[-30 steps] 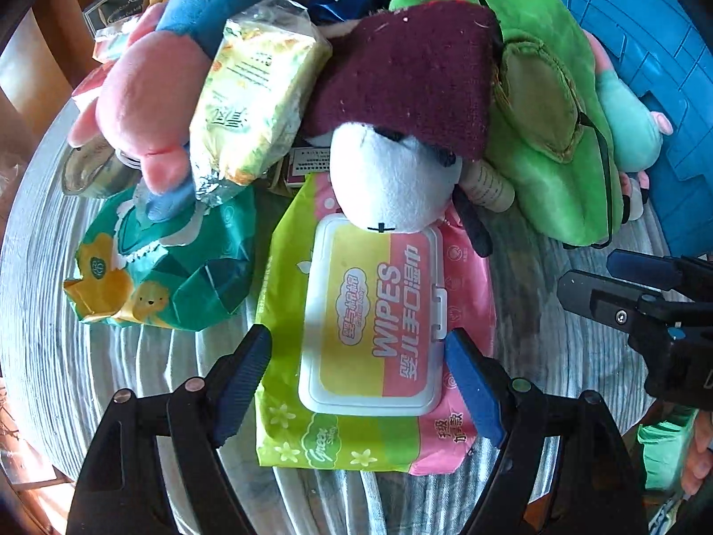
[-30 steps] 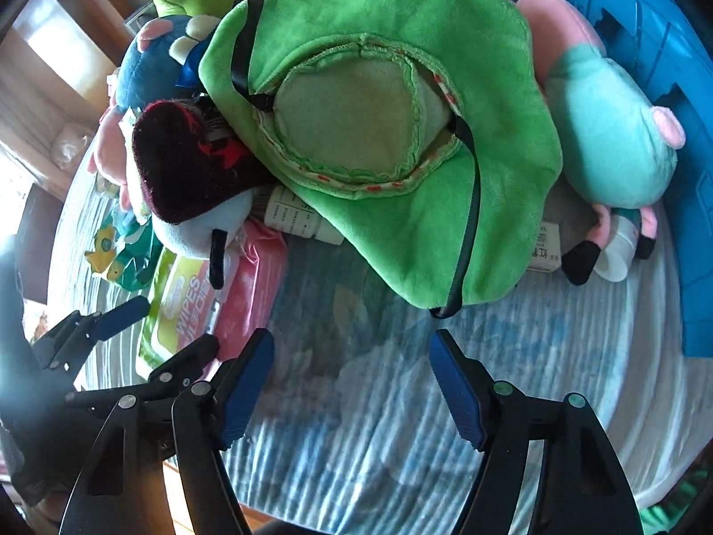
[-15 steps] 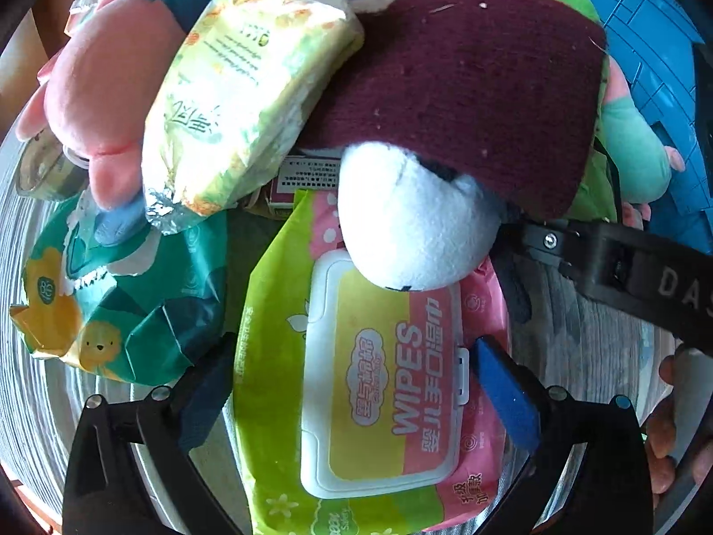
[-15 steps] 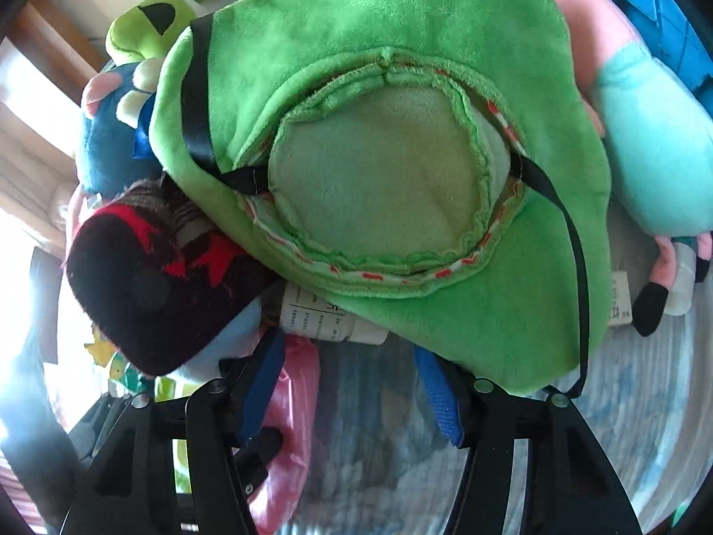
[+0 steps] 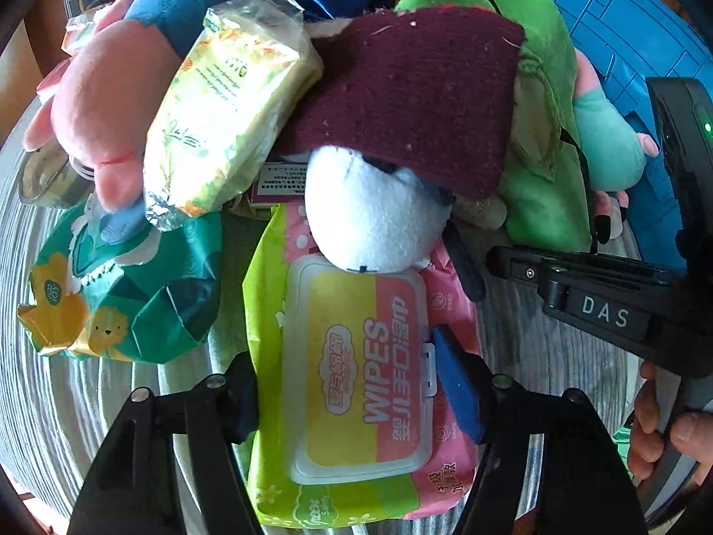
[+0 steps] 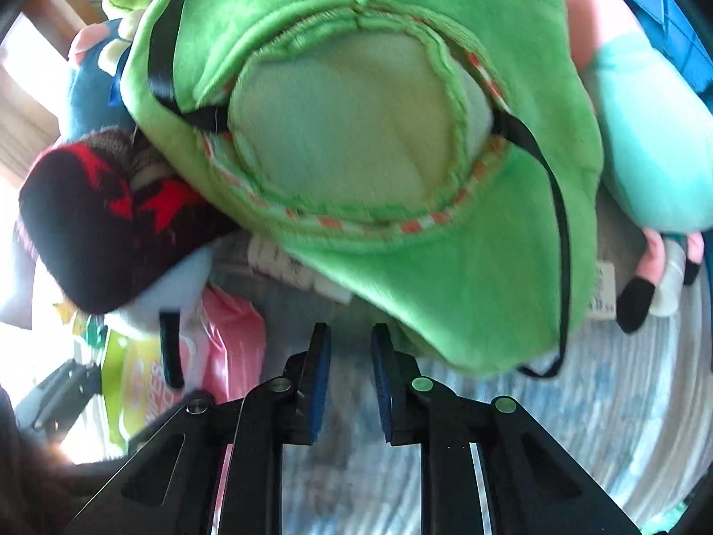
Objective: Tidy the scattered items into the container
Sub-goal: 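Grasp the pink wipes pack with the left tool while the right tool grasps the white bottle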
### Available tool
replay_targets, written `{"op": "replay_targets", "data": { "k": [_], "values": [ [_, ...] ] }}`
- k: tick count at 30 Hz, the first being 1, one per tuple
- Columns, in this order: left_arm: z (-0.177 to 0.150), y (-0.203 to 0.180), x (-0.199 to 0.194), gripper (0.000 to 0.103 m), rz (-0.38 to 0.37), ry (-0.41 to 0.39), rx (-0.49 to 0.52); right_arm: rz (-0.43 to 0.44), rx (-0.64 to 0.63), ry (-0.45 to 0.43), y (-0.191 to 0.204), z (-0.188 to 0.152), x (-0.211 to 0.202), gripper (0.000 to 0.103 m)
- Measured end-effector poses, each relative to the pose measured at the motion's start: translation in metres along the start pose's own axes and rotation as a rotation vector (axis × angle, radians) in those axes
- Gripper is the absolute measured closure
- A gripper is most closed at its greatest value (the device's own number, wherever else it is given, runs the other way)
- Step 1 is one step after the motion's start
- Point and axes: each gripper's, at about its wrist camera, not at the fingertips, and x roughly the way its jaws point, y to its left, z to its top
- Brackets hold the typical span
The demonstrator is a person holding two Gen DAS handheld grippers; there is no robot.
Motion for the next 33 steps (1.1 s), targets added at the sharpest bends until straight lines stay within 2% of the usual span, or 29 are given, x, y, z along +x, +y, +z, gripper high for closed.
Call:
{"op": "replay_targets", "data": {
  "k": [3,7,10,12,14,18,20,22,23,26,30,32,33],
  "values": [
    [-0.012,0.0,-0.004,0.037,-0.001,-0.001,-0.013,0.009,-0.031,-0.025,-0.001,-0.003,-0.01,0.082],
    [-0.016,0.005,-0.009,0.037,0.02,-0.005,-0.05,0.032,-0.032,-0.057,0.004,0.009,-0.015,0.063],
    [-0.017,0.008,-0.013,0.037,0.063,-0.021,-0.069,0.056,-0.018,-0.063,0.012,0.019,-0.01,0.059],
    [-0.018,0.01,-0.015,0.037,0.056,-0.023,-0.08,0.073,0.004,-0.064,0.016,0.025,-0.005,0.055],
    [-0.019,0.009,-0.016,0.036,0.054,-0.017,-0.078,0.082,0.014,-0.065,0.02,0.03,0.0,0.046],
    [-0.021,0.004,-0.028,0.035,0.037,-0.027,-0.08,0.072,0.001,-0.045,0.025,0.03,0.008,0.05],
    [-0.022,0.001,-0.032,0.026,0.027,-0.021,-0.074,0.06,-0.018,-0.04,0.027,0.029,0.007,0.054],
    [-0.023,-0.003,-0.03,0.024,0.039,-0.009,-0.067,0.033,-0.046,-0.017,0.029,0.026,0.007,0.082],
    [-0.025,-0.006,-0.028,0.023,0.052,-0.002,-0.055,0.035,-0.048,-0.002,0.028,0.023,0.007,0.083],
    [-0.032,-0.01,-0.013,0.022,0.099,0.048,-0.025,0.02,-0.065,0.012,0.022,0.012,0.001,0.085],
    [-0.04,-0.006,-0.011,0.019,0.061,0.022,-0.048,0.055,-0.064,0.017,0.014,0.004,-0.01,0.079],
    [-0.044,-0.002,-0.013,0.024,0.042,0.008,-0.073,0.066,-0.085,-0.016,0.018,0.006,-0.017,0.066],
    [-0.046,0.0,-0.016,0.032,0.043,-0.006,-0.083,0.063,-0.1,-0.038,0.022,0.01,-0.02,0.063]
  ]
}}
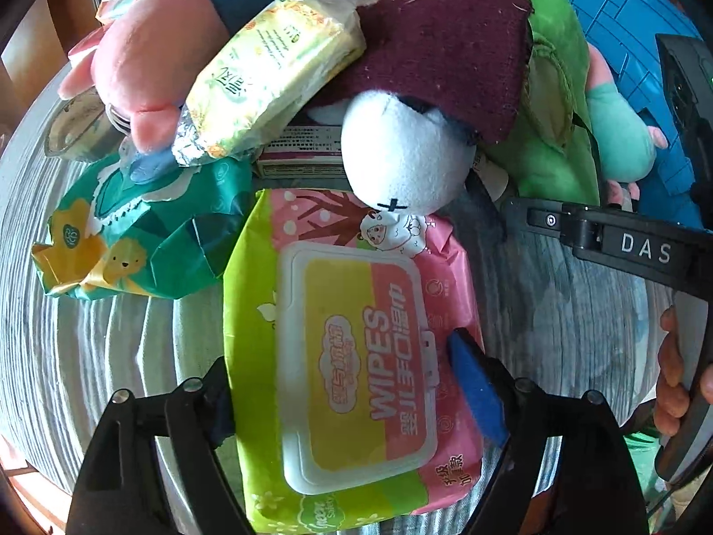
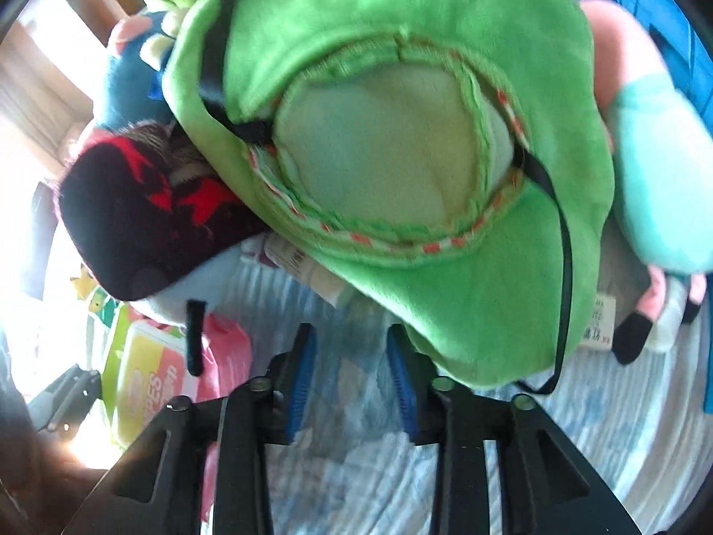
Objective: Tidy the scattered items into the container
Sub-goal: 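Grasp the pink wipes pack with the left tool while the right tool grasps the white bottle, then lift the wipes pack with the left tool while the right tool carries the white bottle toward the crate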
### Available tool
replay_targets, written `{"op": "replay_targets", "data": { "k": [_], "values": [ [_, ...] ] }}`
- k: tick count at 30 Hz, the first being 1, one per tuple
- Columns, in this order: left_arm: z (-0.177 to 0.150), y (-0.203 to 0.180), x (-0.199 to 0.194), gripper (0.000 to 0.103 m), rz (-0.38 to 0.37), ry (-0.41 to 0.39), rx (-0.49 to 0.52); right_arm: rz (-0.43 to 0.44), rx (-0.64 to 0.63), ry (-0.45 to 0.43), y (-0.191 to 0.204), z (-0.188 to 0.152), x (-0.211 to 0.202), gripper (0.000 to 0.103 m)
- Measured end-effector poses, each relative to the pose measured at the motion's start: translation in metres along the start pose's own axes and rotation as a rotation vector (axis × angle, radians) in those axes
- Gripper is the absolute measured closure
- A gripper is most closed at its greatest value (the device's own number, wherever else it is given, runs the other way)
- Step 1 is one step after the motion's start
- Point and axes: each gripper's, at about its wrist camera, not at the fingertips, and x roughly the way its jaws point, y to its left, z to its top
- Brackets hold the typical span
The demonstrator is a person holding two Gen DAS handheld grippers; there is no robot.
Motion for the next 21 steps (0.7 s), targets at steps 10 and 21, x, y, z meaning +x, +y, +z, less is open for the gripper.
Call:
{"op": "replay_targets", "data": {
  "k": [10,21],
  "values": [
    [-0.021,0.004,-0.013,0.037,0.025,-0.025,-0.047,-0.057,-0.228,0.015,0.04,0.014,0.027,0.075],
    [-0.055,-0.018,-0.033,0.042,0.085,-0.04,-0.15,0.038,-0.28,0.104,0.028,-0.019,-0.007,0.078]
  ]
}}
